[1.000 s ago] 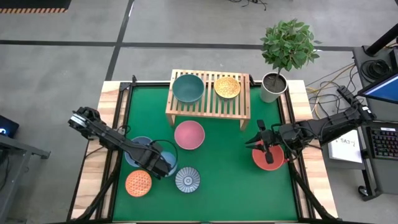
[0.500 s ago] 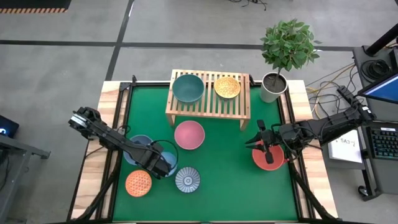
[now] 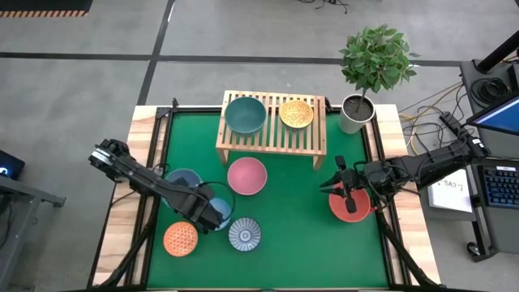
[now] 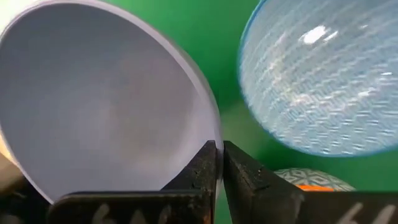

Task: Place and stack bowls onto a shelf
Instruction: Stack the light blue bowl on top of the green bowl on the shelf

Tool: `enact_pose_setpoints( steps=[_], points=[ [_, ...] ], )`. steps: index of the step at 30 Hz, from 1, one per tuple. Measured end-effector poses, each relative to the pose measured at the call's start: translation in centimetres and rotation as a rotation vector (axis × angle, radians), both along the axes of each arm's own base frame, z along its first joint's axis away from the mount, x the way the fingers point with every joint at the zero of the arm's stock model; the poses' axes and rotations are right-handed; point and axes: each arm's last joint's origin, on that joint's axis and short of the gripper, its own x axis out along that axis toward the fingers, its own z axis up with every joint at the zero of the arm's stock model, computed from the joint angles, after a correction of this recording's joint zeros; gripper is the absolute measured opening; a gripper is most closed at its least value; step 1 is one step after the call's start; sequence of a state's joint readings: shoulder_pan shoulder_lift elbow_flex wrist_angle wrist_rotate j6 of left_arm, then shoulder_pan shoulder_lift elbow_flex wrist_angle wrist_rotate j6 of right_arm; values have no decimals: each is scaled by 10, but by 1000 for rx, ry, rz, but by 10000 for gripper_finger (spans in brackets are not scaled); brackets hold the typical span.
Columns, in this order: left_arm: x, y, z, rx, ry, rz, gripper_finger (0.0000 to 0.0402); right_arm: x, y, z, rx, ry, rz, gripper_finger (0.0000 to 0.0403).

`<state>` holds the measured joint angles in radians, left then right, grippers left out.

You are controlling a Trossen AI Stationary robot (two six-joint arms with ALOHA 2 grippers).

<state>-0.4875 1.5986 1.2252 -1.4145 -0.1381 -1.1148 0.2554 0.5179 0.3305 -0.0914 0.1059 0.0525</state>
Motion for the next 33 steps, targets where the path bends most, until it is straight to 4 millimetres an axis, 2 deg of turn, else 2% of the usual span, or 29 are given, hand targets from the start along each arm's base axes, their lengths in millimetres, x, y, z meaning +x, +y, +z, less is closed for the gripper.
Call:
enact_pose_setpoints(
  steps=[4,7,10,15,19,24,33],
  points=[
    [8,-2,38,35,-56,-118,1,0,0,0,0,0,0,63],
    [17,-5,69,55,-170,-253,1,0,0,0,-1,0,-1,63],
    [25,-2,100,147,-288,-386,1,0,0,0,-1,0,-2,63],
    [34,15,149,401,-435,-520,0,0,0,0,-3,-1,-6,63],
    [41,36,180,553,-471,-590,0,0,0,0,-4,0,-9,63],
    [52,76,198,624,-446,-598,0,0,0,0,-4,0,-10,63],
    [65,159,193,450,-438,-557,0,0,0,0,-4,0,-10,63]
  ],
)
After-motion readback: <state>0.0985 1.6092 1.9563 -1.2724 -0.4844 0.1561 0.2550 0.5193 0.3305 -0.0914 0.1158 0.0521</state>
